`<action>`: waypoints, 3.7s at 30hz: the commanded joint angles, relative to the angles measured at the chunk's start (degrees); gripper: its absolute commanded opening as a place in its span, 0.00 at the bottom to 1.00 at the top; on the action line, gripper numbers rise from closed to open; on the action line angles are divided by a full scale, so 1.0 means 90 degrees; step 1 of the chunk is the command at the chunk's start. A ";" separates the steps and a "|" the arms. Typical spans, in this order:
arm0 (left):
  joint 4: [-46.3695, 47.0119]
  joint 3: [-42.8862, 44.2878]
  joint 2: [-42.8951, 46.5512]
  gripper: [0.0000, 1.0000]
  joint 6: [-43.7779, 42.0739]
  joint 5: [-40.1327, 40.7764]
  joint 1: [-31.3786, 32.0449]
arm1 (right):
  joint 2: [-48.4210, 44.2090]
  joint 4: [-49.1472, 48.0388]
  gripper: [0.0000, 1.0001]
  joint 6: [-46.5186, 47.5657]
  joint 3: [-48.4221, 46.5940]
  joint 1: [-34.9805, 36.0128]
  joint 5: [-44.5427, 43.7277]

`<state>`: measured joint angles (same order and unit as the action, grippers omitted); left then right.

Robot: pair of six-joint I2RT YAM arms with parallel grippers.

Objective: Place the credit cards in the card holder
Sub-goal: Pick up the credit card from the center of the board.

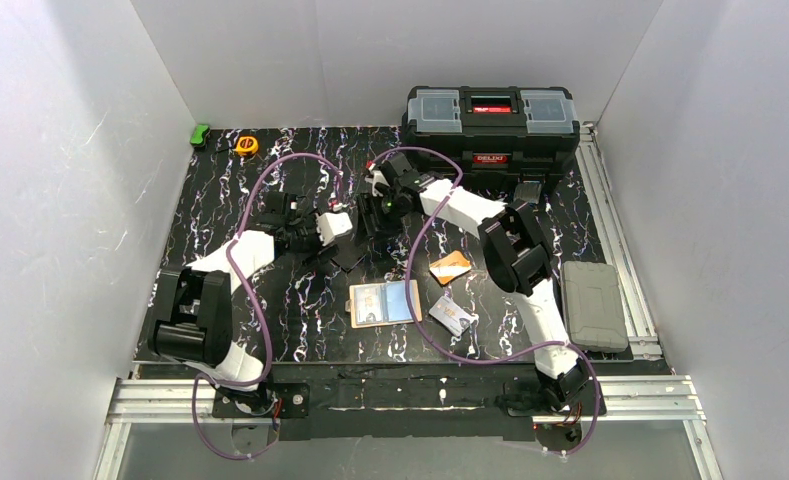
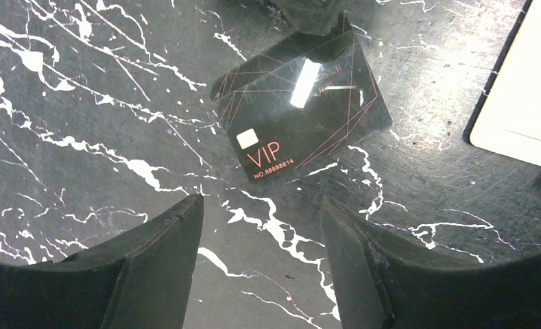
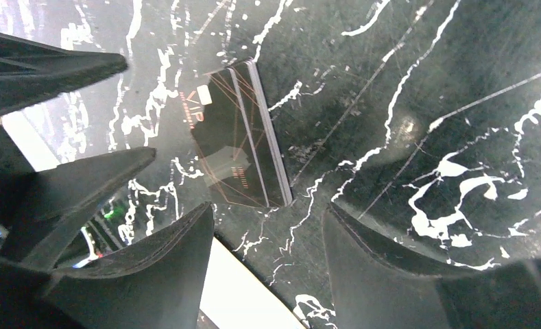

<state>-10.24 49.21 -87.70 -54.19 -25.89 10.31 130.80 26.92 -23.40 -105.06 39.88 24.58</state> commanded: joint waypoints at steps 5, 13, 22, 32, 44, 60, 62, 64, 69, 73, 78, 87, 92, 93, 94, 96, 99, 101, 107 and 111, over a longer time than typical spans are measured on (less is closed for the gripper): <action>-0.0063 0.0056 -0.0097 0.62 -0.0578 -0.0422 0.0133 | 0.0184 -0.0735 0.63 -0.0151 0.0097 -0.0133 0.1084; 0.0092 0.0199 -0.0381 0.62 -0.0605 -0.0410 0.0183 | 0.0416 -0.0944 0.59 -0.0365 0.0161 -0.0124 0.1333; 0.0279 0.0272 -0.0575 0.62 -0.0569 -0.0375 0.0190 | 0.0573 -0.1141 0.57 -0.0505 0.0286 -0.0088 0.1433; -0.0300 0.0725 -0.0525 0.61 -0.0395 -0.0485 0.0185 | 0.0701 -0.1184 0.52 -0.0543 0.0266 -0.0036 0.1469; -0.0306 0.0499 -0.0712 0.61 -0.0945 -0.0361 0.0199 | 0.0657 -0.1140 0.51 -0.0488 0.0287 -0.0046 0.1360; 0.0139 0.0602 -0.1123 0.61 -0.0785 -0.0302 0.0464 | 0.0652 -0.1493 0.50 -0.0662 0.0624 -0.0046 0.1618; 0.0133 0.0664 -0.1151 0.61 -0.0760 -0.0290 0.0476 | 0.0644 -0.1569 0.50 -0.0697 0.0711 -0.0051 0.1650; 0.0127 0.0708 -0.1148 0.61 -0.0743 -0.0278 0.0489 | 0.0619 -0.1636 0.49 -0.0725 0.0775 -0.0046 0.1668; 0.0061 0.0858 -0.1134 0.61 -0.0681 -0.0256 0.0488 | 0.0566 -0.1581 0.49 -0.0701 0.0806 -0.0068 0.1548; 0.0025 0.0777 -0.1129 0.61 -0.0715 -0.0277 0.0491 | 0.0280 -0.1600 0.51 -0.0658 0.1034 -0.0211 0.1269; 0.0057 0.0526 -0.1061 0.60 -0.0825 -0.0275 0.0494 | -0.0197 -0.1631 0.57 -0.0488 0.1277 -0.0317 0.0847; 0.0089 0.0265 -0.1015 0.60 -0.1012 -0.0268 0.0487 | -0.0461 -0.1689 0.57 -0.0445 0.1367 -0.0331 0.0709; 0.0139 0.0225 -0.1028 0.60 -0.0991 -0.0278 0.0491 | -0.0505 -0.1730 0.57 -0.0445 0.1440 -0.0331 0.0599; 0.0149 0.0218 -0.1043 0.60 -0.0990 -0.0275 0.0491 | -0.0514 -0.1728 0.57 -0.0428 0.1444 -0.0334 0.0588; 0.0145 0.0222 -0.1051 0.60 -0.0999 -0.0277 0.0489 | -0.0519 -0.1743 0.57 -0.0423 0.1448 -0.0338 0.0599; 0.0154 0.0239 -0.1049 0.60 -0.0971 -0.0265 0.0493 | -0.0480 -0.1759 0.57 -0.0440 0.1408 -0.0342 0.0679; 0.0062 0.0415 -0.0992 0.59 -0.0750 -0.0204 0.0473 | -0.0376 -0.1736 0.56 -0.0452 0.1314 -0.0344 0.0755; -0.0148 0.0666 -0.0937 0.59 -0.0441 -0.0249 0.0426 | -0.0333 -0.1759 0.55 -0.0453 0.1298 -0.0339 0.0746; -0.0420 0.1009 -0.0868 0.58 -0.0200 -0.0447 0.0379 | -0.0116 -0.1723 0.55 -0.0473 0.1125 -0.0339 0.0860; -0.0382 0.1085 -0.0972 0.58 -0.0212 -0.0472 0.0407 | -0.0134 -0.1729 0.54 -0.0478 0.1137 -0.0339 0.0907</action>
<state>-11.68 57.10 -96.92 -56.97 -27.90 14.00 128.75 10.52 -28.45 -93.01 37.12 31.94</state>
